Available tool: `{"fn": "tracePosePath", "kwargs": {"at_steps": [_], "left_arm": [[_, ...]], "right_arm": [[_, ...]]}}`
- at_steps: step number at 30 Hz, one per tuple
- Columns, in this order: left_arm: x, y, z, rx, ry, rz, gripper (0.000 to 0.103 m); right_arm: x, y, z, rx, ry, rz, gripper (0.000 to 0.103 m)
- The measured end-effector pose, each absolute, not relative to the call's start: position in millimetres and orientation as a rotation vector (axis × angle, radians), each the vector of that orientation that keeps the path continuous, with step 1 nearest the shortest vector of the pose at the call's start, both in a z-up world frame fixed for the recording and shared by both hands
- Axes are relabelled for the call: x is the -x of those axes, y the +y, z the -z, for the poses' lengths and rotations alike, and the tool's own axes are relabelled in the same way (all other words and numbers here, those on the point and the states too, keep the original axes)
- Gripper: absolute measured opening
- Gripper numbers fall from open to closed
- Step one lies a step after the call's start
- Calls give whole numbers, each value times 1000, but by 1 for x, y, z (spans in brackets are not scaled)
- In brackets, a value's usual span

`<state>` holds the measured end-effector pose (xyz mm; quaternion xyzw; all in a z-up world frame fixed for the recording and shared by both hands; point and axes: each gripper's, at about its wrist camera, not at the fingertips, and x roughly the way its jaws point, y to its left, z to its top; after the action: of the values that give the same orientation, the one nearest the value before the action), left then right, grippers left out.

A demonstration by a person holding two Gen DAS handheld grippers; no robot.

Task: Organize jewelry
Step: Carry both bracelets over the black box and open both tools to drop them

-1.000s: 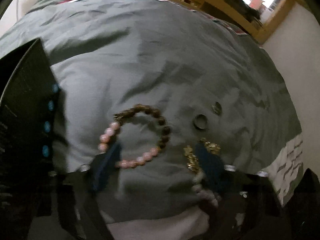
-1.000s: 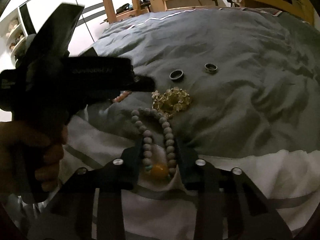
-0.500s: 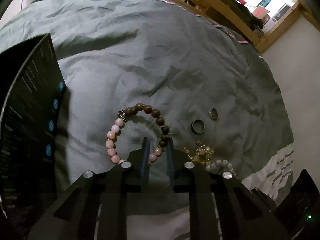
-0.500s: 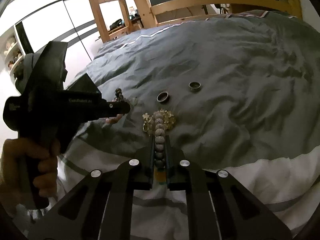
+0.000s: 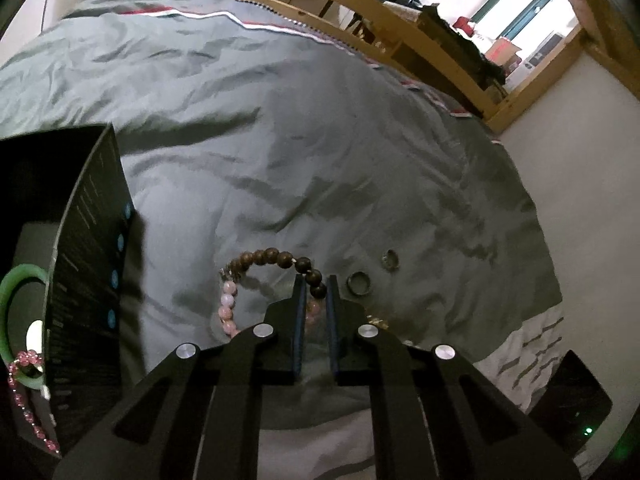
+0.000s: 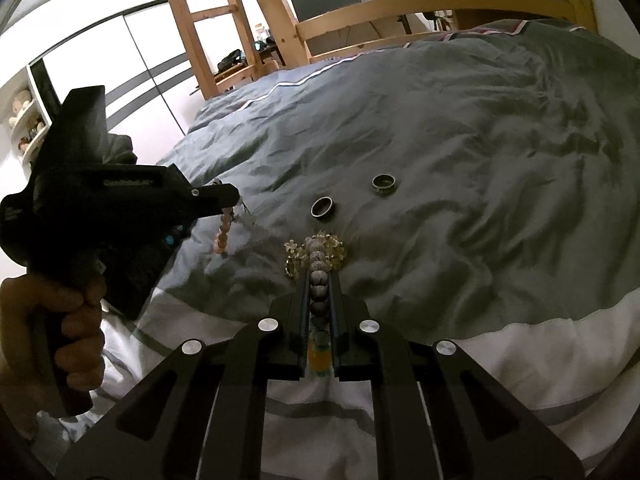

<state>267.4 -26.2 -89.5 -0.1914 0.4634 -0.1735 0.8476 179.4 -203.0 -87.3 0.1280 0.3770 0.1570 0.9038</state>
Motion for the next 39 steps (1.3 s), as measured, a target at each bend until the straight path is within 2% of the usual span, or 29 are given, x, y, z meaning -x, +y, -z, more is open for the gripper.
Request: {"fn": "tracePosePath", "kwargs": {"at_steps": [22, 39], "left_arm": [[-244, -19, 41, 408, 860, 411, 8], [-217, 18, -10, 410, 792, 378, 8]], "right_arm": [[-163, -207, 39, -245, 613, -351, 9], [-151, -196, -7, -218, 553, -363, 9]]}}
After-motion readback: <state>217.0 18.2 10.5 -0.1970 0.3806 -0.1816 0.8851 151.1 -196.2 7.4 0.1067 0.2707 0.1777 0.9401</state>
